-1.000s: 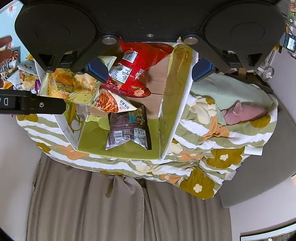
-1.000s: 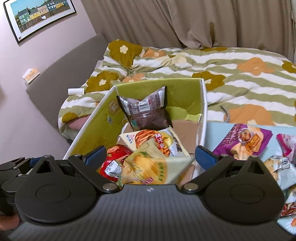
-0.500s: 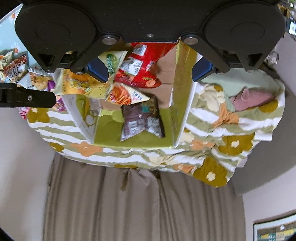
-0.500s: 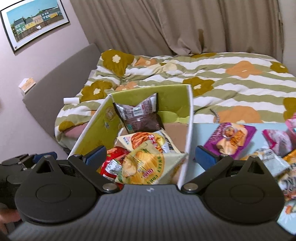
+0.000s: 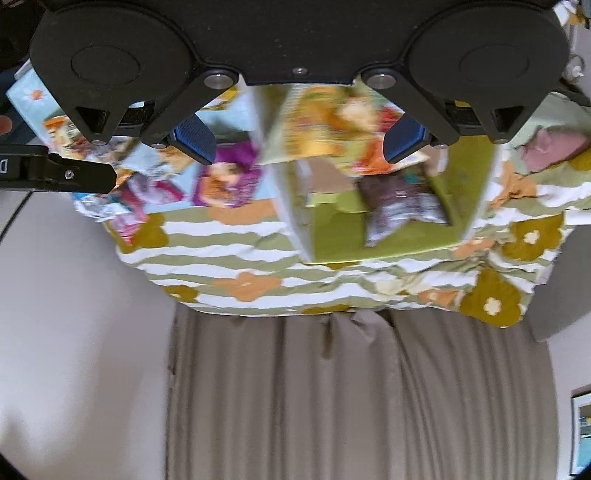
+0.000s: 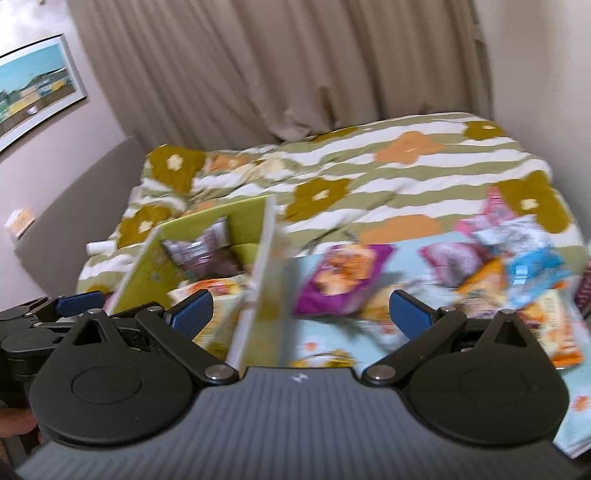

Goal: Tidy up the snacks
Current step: 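Grasp the white printed bag with the left tool while the right tool grasps the blue-white bag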

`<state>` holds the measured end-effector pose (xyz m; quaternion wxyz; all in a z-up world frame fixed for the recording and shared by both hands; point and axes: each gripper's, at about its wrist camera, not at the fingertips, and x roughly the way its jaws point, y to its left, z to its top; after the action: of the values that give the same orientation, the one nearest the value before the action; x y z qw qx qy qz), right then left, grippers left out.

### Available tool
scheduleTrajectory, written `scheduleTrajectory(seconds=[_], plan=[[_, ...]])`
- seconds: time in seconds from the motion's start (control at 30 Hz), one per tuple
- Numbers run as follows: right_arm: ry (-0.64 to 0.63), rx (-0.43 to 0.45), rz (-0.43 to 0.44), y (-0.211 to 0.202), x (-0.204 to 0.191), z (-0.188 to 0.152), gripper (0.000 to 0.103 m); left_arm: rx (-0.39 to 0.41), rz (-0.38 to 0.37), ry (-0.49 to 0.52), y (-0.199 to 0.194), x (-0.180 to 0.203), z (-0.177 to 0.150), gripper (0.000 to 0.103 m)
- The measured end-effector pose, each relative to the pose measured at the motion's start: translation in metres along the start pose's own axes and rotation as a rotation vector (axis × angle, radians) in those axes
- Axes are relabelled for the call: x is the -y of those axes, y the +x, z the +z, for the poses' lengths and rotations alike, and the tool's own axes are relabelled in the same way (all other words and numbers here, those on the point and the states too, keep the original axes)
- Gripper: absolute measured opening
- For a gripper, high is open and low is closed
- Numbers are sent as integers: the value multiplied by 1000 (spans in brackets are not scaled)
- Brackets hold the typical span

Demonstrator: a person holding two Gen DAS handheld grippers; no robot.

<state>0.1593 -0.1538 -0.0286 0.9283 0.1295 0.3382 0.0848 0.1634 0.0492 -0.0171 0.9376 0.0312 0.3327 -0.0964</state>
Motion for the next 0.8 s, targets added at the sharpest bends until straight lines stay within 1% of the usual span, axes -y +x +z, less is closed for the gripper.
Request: scheduleTrajectory(seconds=[0.07,0.17,0.33,0.43,0.57,0.7,0.8], plan=[[6,-4,-32,-7,25,2,103,-14,-25,1,7,20,2,99],[26,-15,-58,-13,61,4,103,-37,-35,3,21,49,5,99],[26,-32,-90,-11,112,16,103,-45,-53,20,40,92,9,99],[16,-40,-102,-7,143,26,103,-44,-44,81,58,117,9,99],[8,-60,-102,8,177,38,103,-64,-13,198,88,146,6,99],[-10,-86,-96,30,203,45,103,-104,-9,294,121,166,-5,99],[-27,-111,-84,48,217,46,103,-125,6,389,143,181,-15,99]])
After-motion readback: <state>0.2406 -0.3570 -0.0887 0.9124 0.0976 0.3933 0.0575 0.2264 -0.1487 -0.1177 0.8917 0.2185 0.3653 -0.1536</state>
